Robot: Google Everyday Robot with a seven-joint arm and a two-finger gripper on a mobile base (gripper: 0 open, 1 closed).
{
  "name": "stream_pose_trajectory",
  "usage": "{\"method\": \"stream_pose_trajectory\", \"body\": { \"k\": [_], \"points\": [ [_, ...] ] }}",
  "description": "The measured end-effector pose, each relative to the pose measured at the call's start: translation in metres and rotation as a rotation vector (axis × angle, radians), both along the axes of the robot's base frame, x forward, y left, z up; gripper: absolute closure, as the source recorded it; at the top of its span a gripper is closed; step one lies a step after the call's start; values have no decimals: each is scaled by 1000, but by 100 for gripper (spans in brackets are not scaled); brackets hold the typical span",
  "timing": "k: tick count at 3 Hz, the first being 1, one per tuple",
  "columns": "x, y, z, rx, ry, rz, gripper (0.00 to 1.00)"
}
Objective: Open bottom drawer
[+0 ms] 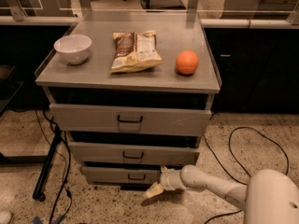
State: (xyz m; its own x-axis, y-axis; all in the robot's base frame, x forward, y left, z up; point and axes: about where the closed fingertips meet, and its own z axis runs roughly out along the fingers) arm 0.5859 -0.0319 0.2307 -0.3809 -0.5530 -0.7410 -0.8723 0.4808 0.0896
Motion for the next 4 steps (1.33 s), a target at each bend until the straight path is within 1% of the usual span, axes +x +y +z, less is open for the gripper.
{"method": "stream_pose_trajectory", "body": {
  "k": [1, 2, 3, 4],
  "points": [
    [0, 0, 0, 0, 0, 0, 0],
    [4, 2, -10, -31, 2, 14, 0],
    [12, 11, -28, -37, 9, 45, 0],
    [6, 11, -45, -51, 30, 79, 0]
  ]
}}
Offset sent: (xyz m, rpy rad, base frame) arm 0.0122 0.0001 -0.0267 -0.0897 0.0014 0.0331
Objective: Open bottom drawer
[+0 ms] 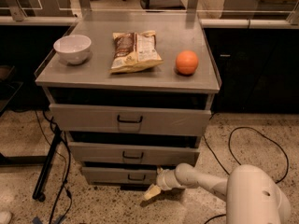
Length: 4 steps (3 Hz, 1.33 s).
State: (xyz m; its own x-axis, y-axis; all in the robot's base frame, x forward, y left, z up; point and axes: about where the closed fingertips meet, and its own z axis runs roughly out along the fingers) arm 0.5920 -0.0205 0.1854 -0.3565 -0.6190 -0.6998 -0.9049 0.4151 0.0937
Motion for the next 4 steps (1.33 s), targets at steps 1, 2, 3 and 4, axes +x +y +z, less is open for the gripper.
{"method": "stream_pose_trajectory", "body": {
  "k": [1, 2, 3, 4],
  "points": [
    [-8, -7, 0, -10, 21, 10, 0],
    [-46, -31, 15, 11, 99, 13, 0],
    [-46, -31, 14, 10, 99, 13, 0],
    [-46, -27, 4, -56, 112, 39, 0]
  ]
}}
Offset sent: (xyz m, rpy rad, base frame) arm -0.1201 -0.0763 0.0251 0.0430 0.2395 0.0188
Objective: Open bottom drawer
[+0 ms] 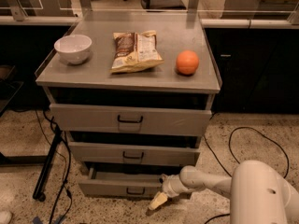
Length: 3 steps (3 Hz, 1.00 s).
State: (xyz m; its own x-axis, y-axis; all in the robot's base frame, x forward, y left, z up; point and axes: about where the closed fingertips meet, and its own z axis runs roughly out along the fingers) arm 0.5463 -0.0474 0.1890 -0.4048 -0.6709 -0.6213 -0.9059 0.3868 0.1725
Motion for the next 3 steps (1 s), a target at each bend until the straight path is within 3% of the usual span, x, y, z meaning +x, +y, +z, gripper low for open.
{"method": "stream_pose_trajectory", "body": {
  "k": [1, 2, 3],
  "points": [
    [-11, -13, -5, -59, 37, 11, 0],
    [-51, -47, 4, -135, 102, 16, 0],
    [-105, -78, 17, -154, 176, -3, 0]
  ]
}}
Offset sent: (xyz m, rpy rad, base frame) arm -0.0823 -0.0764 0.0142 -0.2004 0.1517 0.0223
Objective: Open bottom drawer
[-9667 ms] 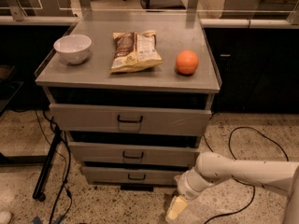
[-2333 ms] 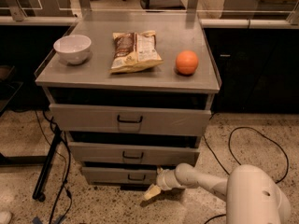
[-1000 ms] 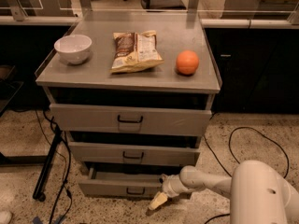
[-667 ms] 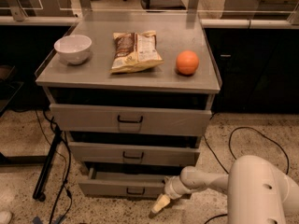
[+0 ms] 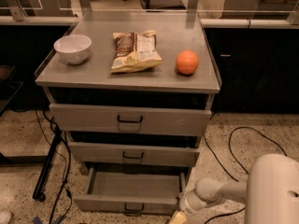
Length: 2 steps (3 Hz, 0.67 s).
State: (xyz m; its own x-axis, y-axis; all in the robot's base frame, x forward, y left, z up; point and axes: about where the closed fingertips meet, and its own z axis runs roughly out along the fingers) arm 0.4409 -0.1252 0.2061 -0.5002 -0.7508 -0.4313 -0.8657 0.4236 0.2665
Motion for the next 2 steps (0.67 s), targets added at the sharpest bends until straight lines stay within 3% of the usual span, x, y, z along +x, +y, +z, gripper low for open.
{"method": "stream_pose_trajectory", "body": {
  "k": [2],
  "points": [
    [-33, -6, -12, -7, 70, 27, 0]
  ]
}}
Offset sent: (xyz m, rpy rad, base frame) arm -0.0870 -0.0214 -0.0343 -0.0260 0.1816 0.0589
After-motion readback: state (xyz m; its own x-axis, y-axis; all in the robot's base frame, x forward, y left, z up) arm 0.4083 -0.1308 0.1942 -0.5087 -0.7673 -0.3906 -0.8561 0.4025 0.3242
